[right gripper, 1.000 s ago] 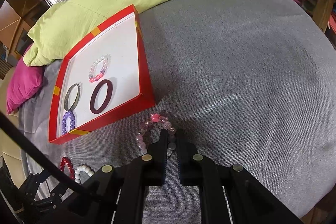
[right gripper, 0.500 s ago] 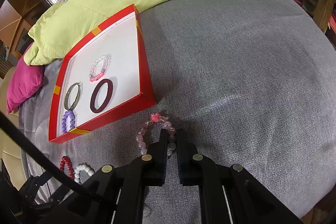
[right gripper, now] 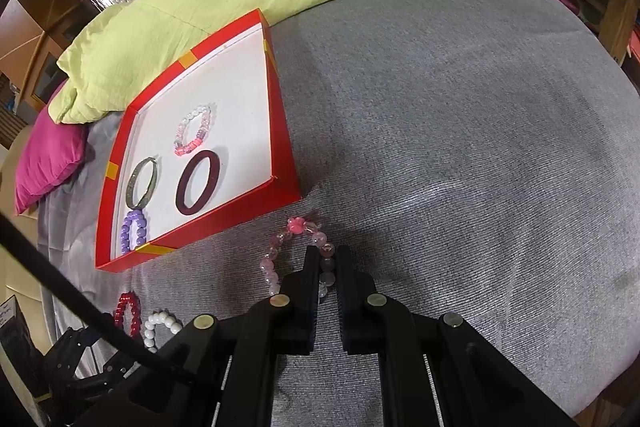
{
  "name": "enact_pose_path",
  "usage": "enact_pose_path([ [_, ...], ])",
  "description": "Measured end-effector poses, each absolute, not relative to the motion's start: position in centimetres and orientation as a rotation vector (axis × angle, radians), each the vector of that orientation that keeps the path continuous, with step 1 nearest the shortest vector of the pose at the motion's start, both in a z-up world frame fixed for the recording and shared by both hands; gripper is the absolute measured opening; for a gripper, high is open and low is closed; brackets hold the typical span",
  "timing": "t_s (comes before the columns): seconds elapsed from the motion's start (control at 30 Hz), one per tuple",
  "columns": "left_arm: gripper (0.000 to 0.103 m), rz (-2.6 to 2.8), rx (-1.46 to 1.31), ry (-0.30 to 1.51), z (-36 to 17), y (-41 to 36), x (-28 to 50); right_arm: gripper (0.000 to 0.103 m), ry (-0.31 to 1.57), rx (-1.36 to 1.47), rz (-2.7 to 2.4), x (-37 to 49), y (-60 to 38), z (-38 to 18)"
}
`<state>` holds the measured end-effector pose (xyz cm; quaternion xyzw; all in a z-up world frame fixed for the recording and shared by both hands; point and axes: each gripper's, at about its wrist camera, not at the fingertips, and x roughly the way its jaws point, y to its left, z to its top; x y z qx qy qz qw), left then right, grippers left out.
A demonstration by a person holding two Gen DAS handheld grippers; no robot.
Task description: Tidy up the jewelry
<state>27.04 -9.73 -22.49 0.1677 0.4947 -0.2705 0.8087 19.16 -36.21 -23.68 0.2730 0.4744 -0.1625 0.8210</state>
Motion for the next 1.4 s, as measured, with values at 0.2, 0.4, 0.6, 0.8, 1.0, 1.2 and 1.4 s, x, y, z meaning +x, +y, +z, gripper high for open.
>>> enact_pose_path([
  [0.2, 0.02, -0.582, 0.325, 1.053, -22.2, -10.0, 27.5, 0.009, 0.997, 0.6, -0.329, 18.9, -36.2, -23.5],
  [0.4, 0.02, -0.567, 0.293, 1.036, -22.0, -9.0, 28.0, 0.009, 0.975, 0.601, -0.298, 18.8, -35.6, -22.8],
  [0.6, 0.0, -0.55, 0.262, 1.007, -20.6, -8.0, 27.6, 0.009, 0.939, 0.604, -0.253, 18.6, -34.9, -22.1],
  [0.8, 0.0, -0.562, 0.244, 0.944, -18.6, -7.4, 26.9, 0.009, 0.911, 0.597, -0.219, 18.5, -34.3, -21.5],
  [1.0, 0.004, -0.515, 0.284, 1.022, -20.2, -7.4, 28.0, 0.009, 0.913, 0.602, -0.22, 18.7, -34.2, -21.5],
  [1.2, 0.049, -0.488, 0.311, 1.022, -21.3, -8.0, 28.3, 0.009, 0.919, 0.598, -0.221, 18.7, -34.2, -21.7],
  [1.4, 0.019, -0.479, 0.281, 1.029, -22.5, -7.9, 29.2, 0.009, 0.927, 0.596, -0.215, 18.6, -34.1, -21.8],
])
